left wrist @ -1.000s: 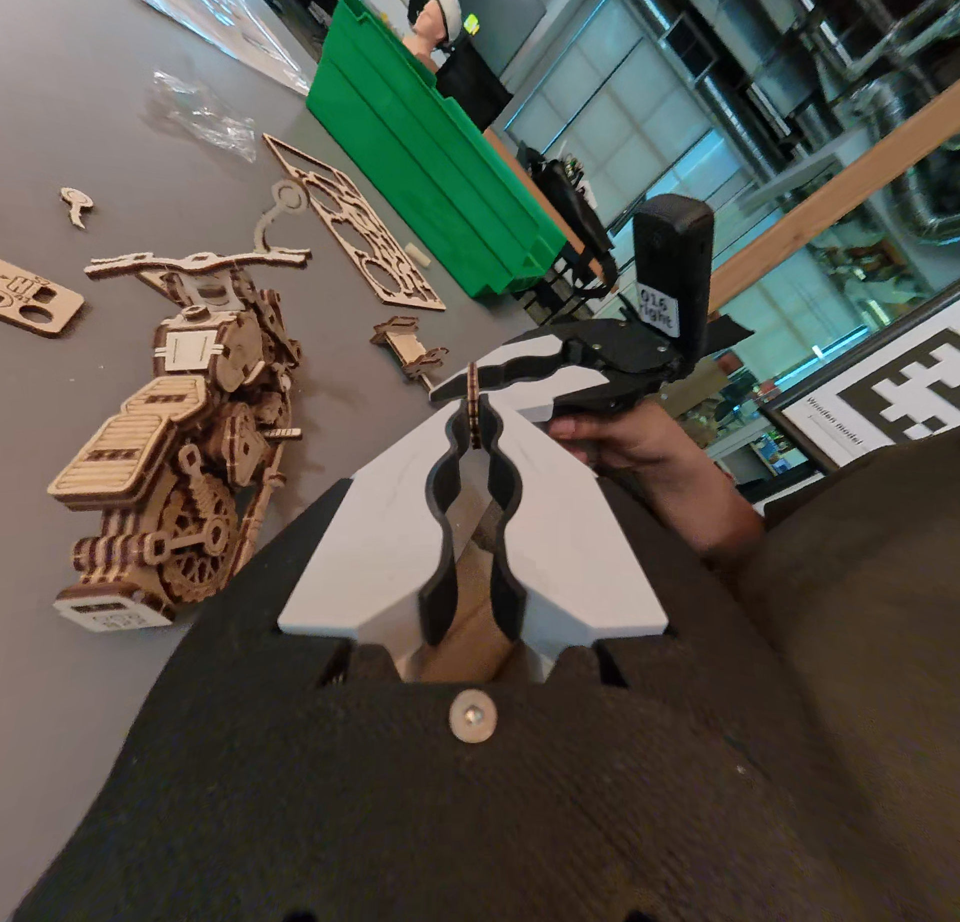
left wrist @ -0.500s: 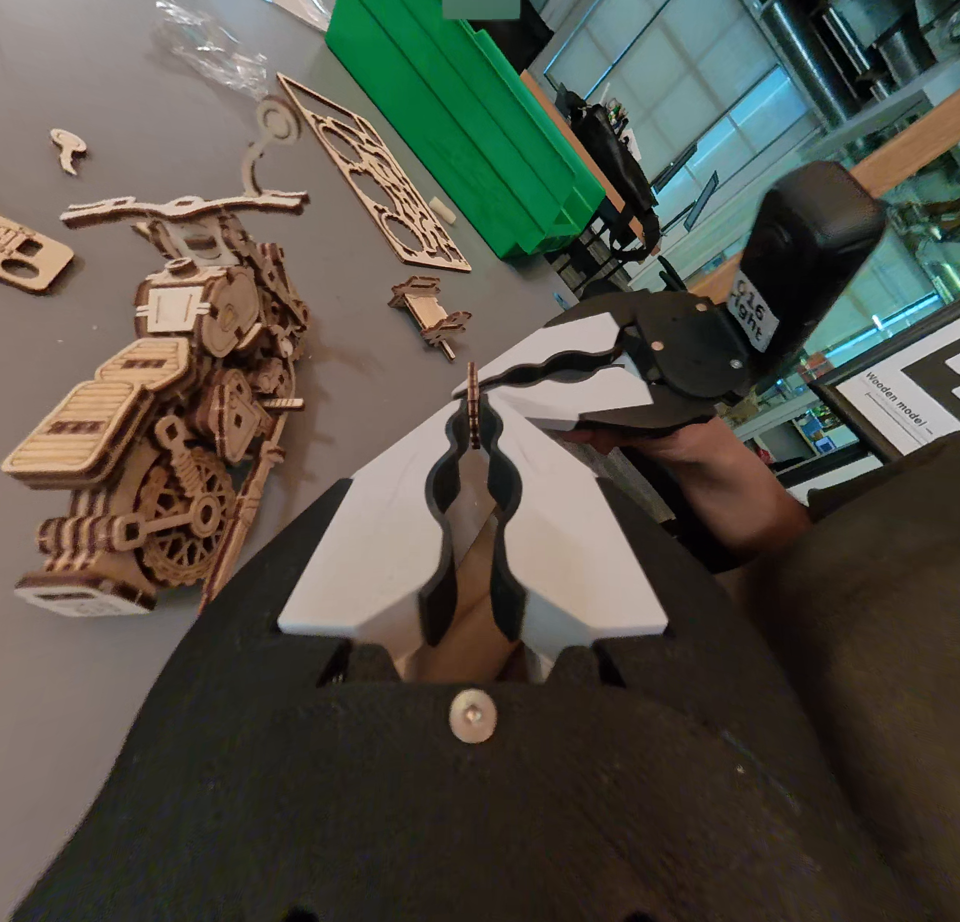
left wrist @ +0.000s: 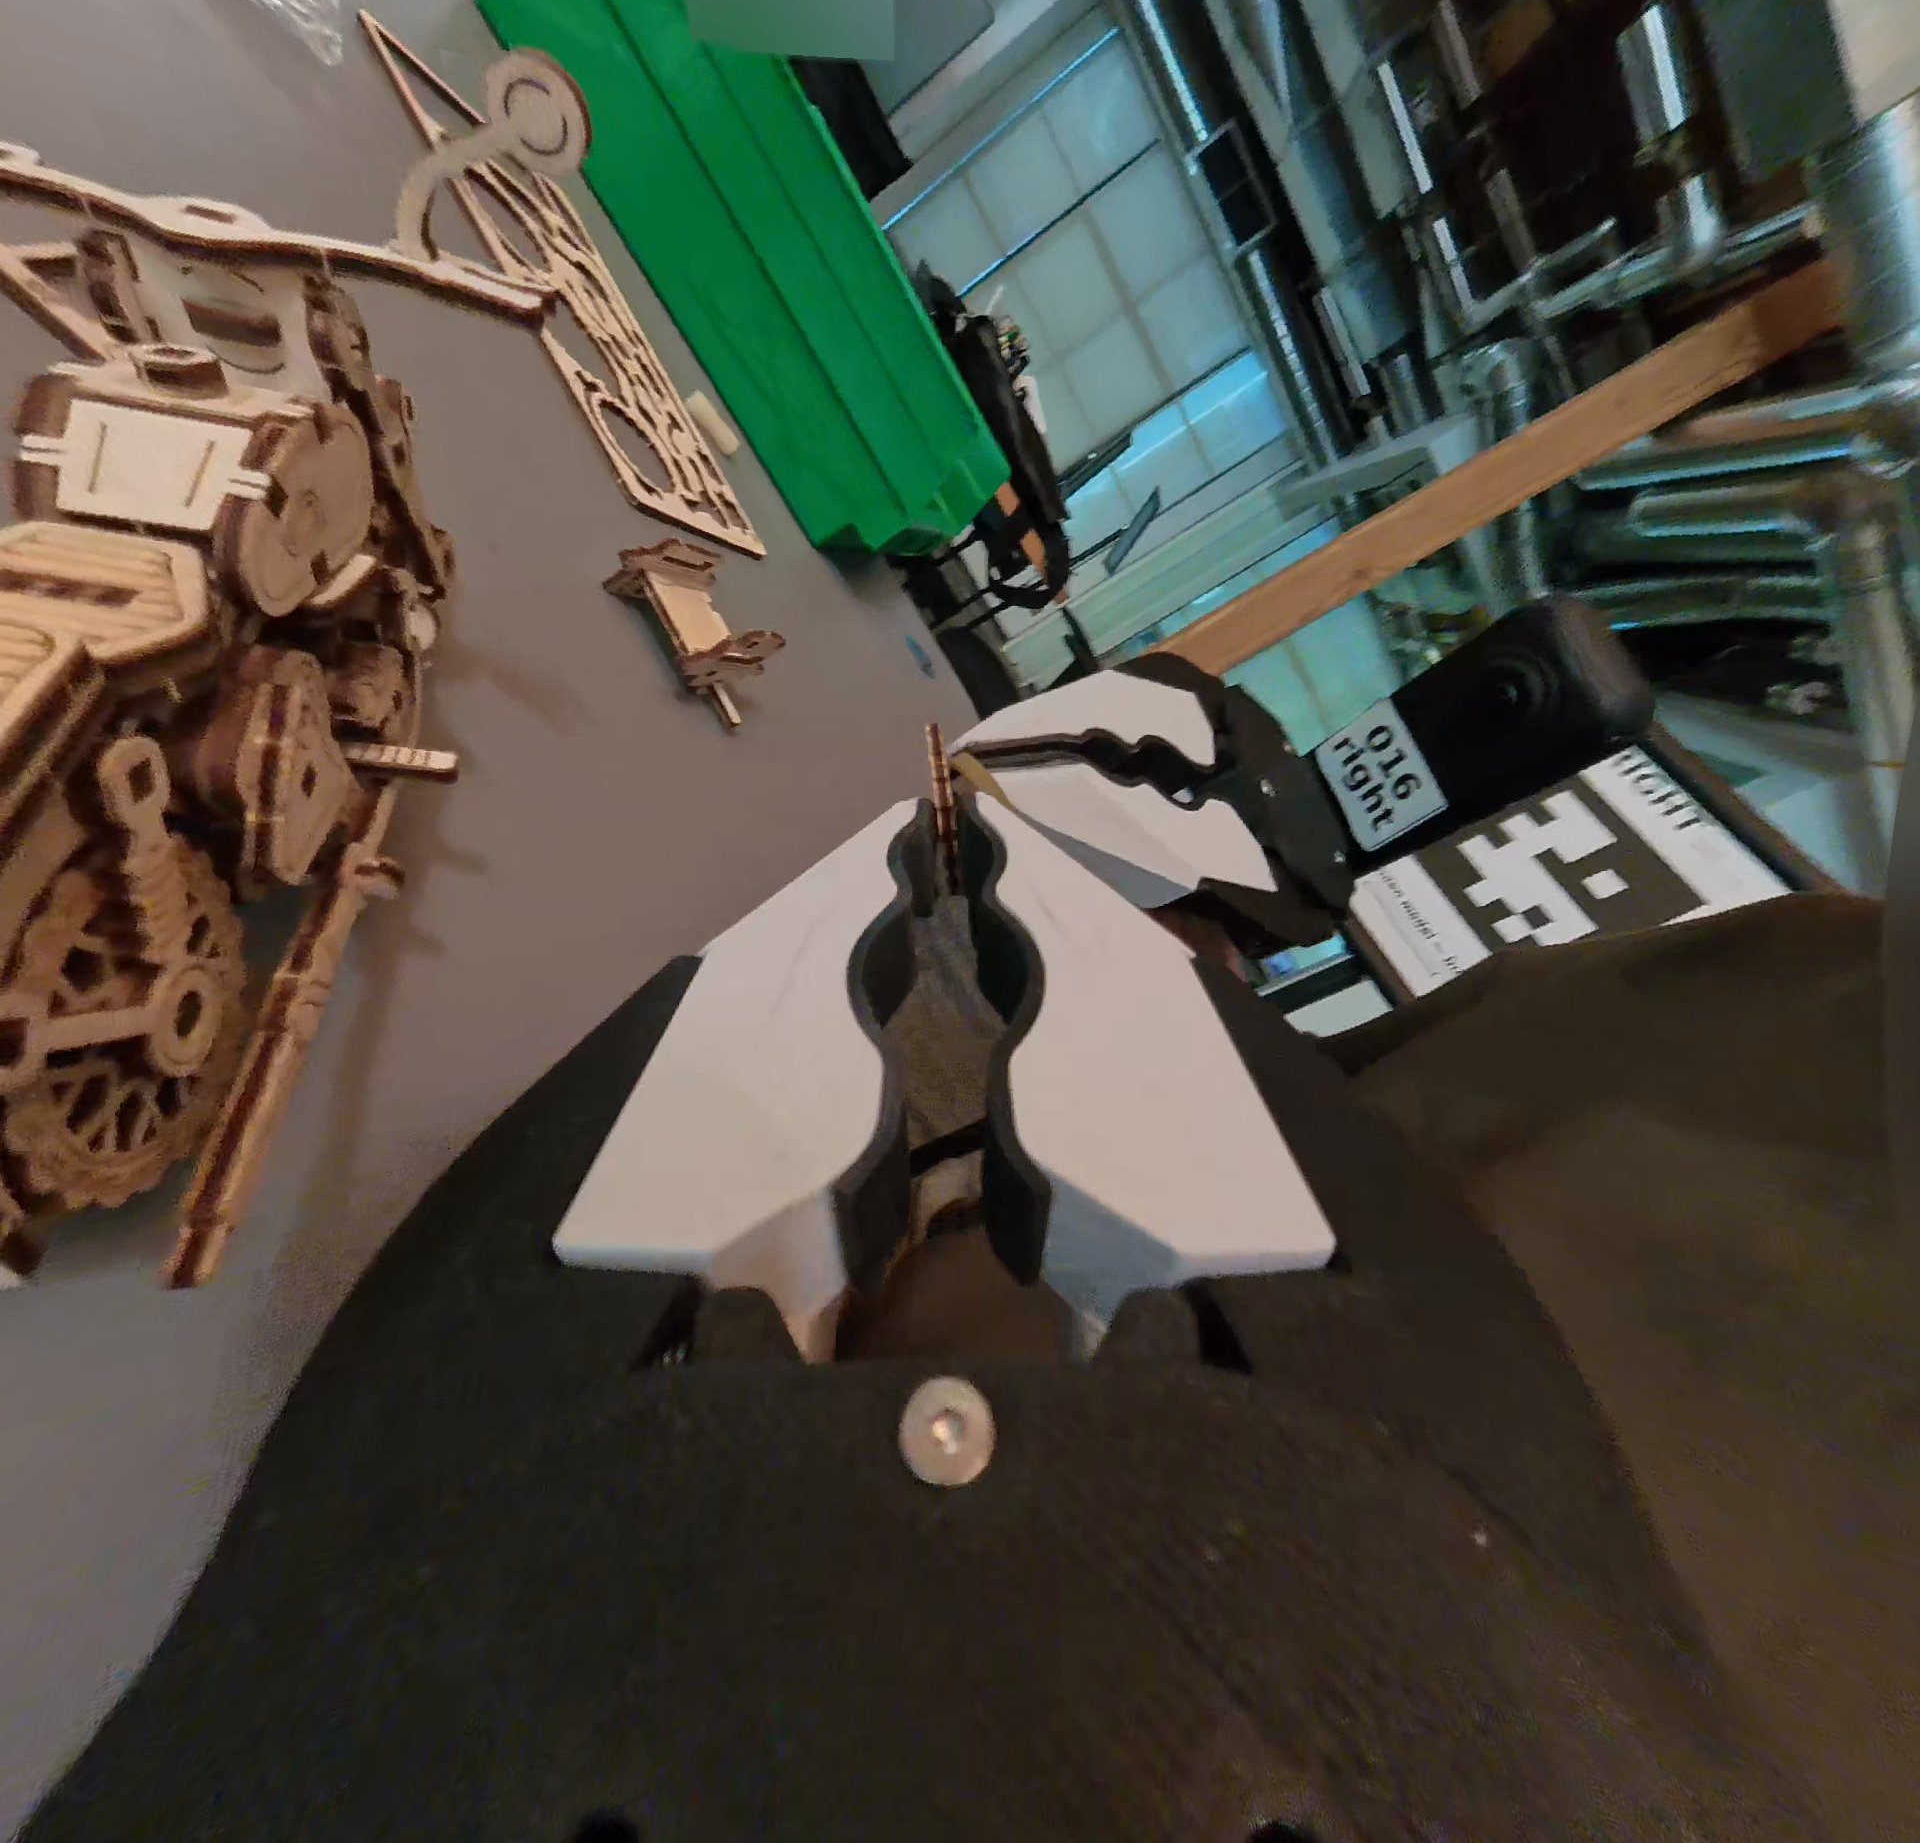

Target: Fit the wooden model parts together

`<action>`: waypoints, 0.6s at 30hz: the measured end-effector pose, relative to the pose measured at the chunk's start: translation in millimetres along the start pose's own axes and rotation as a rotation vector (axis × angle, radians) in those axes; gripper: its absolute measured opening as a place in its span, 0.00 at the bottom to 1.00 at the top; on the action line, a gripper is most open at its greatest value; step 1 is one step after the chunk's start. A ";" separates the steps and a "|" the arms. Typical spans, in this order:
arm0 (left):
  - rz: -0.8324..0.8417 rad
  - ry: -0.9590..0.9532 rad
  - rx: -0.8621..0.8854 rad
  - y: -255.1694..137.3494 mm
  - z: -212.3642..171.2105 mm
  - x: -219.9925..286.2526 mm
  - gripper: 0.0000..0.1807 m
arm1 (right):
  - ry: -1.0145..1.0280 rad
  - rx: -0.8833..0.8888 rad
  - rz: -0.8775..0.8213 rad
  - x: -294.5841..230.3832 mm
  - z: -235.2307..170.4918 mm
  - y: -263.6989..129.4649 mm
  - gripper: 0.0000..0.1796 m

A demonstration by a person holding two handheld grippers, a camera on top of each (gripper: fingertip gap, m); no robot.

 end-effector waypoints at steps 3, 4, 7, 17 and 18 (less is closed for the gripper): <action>-0.042 -0.068 0.014 -0.4 1.0 0.8 0.02 | 0.000 0.020 -0.004 0.0 2.1 -0.9 0.00; -0.055 -0.086 0.018 -0.5 1.2 1.1 0.02 | 0.003 0.026 -0.004 0.0 2.6 -1.0 0.00; -0.108 -0.128 0.026 -0.4 1.9 4.5 0.04 | 0.011 0.045 -0.008 0.5 4.8 -2.1 0.00; -0.142 -0.171 0.025 0.0 1.7 5.5 0.05 | -0.030 0.060 -0.006 -4.6 8.0 -1.7 0.00; -0.140 -0.168 0.023 0.0 1.6 5.5 0.05 | -0.038 0.063 -0.006 -5.3 8.4 -1.6 0.00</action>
Point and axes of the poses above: each gripper's, where its closed fingertips meet, y out along the fingers, z out of its top, x = y × z across the jaws, the point moved 7 cm from there along -y, back along the fingers, and after that the axes turned 11 degrees about x, right-handed, at the moved point
